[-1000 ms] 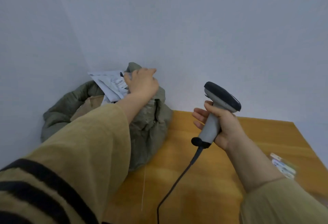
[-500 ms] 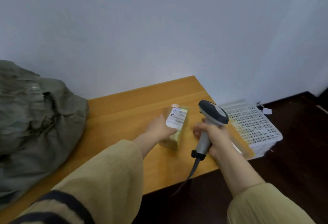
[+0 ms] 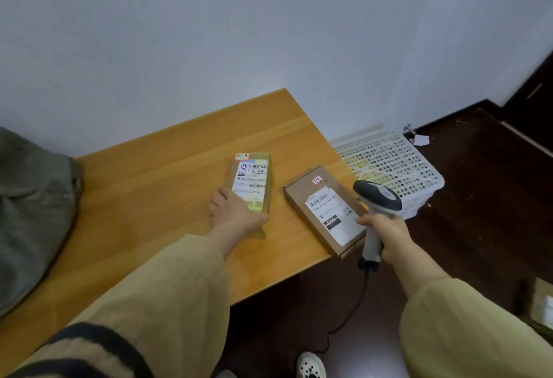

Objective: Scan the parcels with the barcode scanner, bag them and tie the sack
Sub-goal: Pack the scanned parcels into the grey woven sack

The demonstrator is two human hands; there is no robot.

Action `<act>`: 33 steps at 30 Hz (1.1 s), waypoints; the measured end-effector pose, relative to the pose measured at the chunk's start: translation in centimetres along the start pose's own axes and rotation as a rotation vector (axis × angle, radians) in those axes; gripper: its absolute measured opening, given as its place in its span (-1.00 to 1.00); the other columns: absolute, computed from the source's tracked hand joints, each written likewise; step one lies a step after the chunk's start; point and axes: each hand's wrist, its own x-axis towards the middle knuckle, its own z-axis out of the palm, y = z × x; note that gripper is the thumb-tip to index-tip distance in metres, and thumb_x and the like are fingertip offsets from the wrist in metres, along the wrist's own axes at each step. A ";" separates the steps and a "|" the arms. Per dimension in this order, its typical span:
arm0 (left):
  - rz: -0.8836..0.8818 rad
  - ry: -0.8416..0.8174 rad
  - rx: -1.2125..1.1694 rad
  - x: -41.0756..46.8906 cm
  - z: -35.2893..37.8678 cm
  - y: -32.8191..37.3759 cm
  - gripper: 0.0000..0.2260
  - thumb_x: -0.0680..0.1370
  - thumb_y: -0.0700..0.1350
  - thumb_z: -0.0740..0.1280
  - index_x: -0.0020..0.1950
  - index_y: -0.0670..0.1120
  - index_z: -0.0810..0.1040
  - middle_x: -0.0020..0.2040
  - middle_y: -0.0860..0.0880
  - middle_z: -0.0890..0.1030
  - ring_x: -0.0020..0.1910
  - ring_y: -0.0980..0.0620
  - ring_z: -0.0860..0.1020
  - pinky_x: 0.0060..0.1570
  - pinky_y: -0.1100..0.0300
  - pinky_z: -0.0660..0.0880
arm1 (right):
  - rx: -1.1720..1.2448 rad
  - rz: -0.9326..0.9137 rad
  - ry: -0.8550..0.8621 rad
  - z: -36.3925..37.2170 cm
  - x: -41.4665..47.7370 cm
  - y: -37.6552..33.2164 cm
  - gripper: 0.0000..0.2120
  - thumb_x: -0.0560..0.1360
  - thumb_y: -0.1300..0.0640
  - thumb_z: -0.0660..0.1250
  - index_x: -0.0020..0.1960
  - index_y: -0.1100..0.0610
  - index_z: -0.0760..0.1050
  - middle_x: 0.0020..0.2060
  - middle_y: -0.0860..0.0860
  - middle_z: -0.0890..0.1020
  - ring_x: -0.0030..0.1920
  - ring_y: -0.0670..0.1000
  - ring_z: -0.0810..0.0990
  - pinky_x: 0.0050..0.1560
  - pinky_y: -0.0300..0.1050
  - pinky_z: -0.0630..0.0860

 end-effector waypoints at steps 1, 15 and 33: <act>0.002 -0.024 -0.009 -0.4 0.2 0.1 0.07 0.31 0.19 0.46 0.50 -0.27 -0.13 0.38 -0.21 0.16 0.39 -0.21 0.14 0.33 0.03 0.20 | -0.004 0.005 -0.010 0.1 0.1 0.4 -0.61 0.37 0.34 0.45 0.16 0.28 0.43 0.02 0.17 0.55 0.01 0.17 0.51 0.05 0.08 0.48; -0.056 -0.117 -0.293 -2.5 1.8 -0.1 -0.10 0.25 0.13 0.51 0.40 -0.17 0.13 0.28 -0.12 0.35 0.28 -0.11 0.34 0.23 0.01 0.41 | 0.070 0.093 -0.141 3.2 -1.6 4.1 -0.63 0.30 0.35 0.49 0.07 0.25 0.48 0.00 0.18 0.60 0.00 0.23 0.58 0.09 0.18 0.55; -0.001 0.280 -0.688 -4.3 -15.3 -7.7 -0.12 0.00 0.23 0.37 0.28 -0.01 0.29 0.14 0.00 0.46 0.15 -0.04 0.47 0.10 -0.05 0.52 | 0.078 -0.540 -0.418 11.2 -14.7 -9.1 -0.63 0.29 0.25 0.55 0.01 0.06 0.49 -0.09 -0.03 0.59 -0.05 0.01 0.54 0.04 -0.01 0.48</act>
